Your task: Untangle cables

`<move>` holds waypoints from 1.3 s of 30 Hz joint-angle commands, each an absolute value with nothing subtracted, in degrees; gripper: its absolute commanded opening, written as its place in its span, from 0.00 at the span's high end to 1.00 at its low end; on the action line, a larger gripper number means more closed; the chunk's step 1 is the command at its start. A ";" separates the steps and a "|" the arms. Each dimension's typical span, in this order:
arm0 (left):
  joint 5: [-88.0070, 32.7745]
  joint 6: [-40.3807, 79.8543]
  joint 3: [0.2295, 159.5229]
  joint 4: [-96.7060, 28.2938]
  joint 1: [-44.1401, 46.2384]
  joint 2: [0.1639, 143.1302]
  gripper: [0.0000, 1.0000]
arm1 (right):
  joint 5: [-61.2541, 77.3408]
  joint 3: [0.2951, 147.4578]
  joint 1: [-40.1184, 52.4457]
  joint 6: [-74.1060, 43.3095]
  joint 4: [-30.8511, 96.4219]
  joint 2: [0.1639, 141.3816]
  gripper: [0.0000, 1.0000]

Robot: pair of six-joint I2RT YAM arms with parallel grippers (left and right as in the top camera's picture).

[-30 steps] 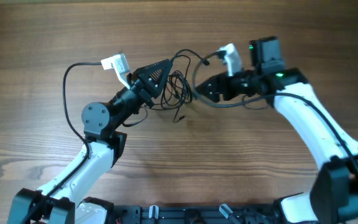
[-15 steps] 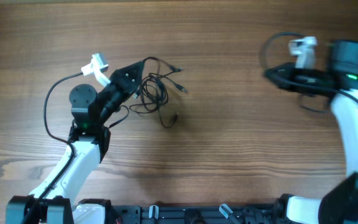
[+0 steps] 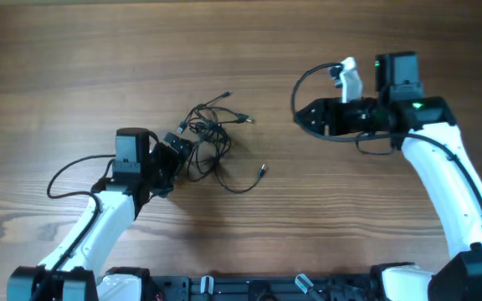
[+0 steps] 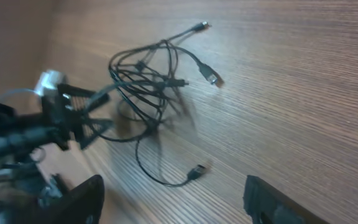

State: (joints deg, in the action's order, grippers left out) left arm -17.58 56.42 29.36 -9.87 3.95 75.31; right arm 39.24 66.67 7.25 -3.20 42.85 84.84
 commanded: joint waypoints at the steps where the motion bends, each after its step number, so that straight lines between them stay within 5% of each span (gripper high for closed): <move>1: -18.59 46.09 32.75 -5.67 2.44 68.10 0.00 | 34.92 67.09 12.34 -4.91 42.50 84.90 0.23; 6: -5.65 37.71 34.52 -3.53 2.28 55.55 0.00 | 34.96 67.02 24.80 -15.29 35.29 90.52 0.28; 10: -5.26 37.82 34.52 -4.51 2.26 57.69 0.00 | 40.77 67.02 35.59 -0.82 33.28 99.48 0.28; 18: -13.41 41.15 34.52 -11.07 -5.08 58.72 0.00 | 37.91 67.02 43.90 2.31 13.80 111.77 0.30; 19: -15.57 41.15 34.52 -11.46 -5.39 58.72 0.00 | 36.97 67.02 44.36 2.98 12.23 112.38 0.34; 20: -18.87 41.15 34.52 -11.42 -5.37 58.72 0.00 | 35.57 67.02 44.66 3.01 10.35 113.06 0.53; 21: -22.37 41.15 34.52 -11.44 -5.37 58.72 0.00 | 33.69 67.05 44.66 2.57 10.13 113.14 0.89; 22: -25.87 41.12 34.52 -12.14 -5.37 58.72 0.00 | 32.05 67.05 44.14 -1.15 10.85 112.60 0.96; 24: -34.98 40.16 34.52 -12.82 -5.17 58.89 0.00 | 33.12 67.75 41.34 -5.23 14.20 109.21 0.96; 30: -36.12 39.22 34.52 -11.46 5.80 58.96 0.00 | 35.20 69.10 31.24 -5.15 30.76 85.47 0.95; 39: -13.39 46.37 34.52 6.50 30.22 74.22 0.00 | 43.97 69.28 30.35 -8.16 30.74 67.94 0.95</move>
State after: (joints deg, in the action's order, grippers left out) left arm -21.91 43.46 34.15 3.03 26.48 66.74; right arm 38.39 68.25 30.44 -6.87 32.47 72.01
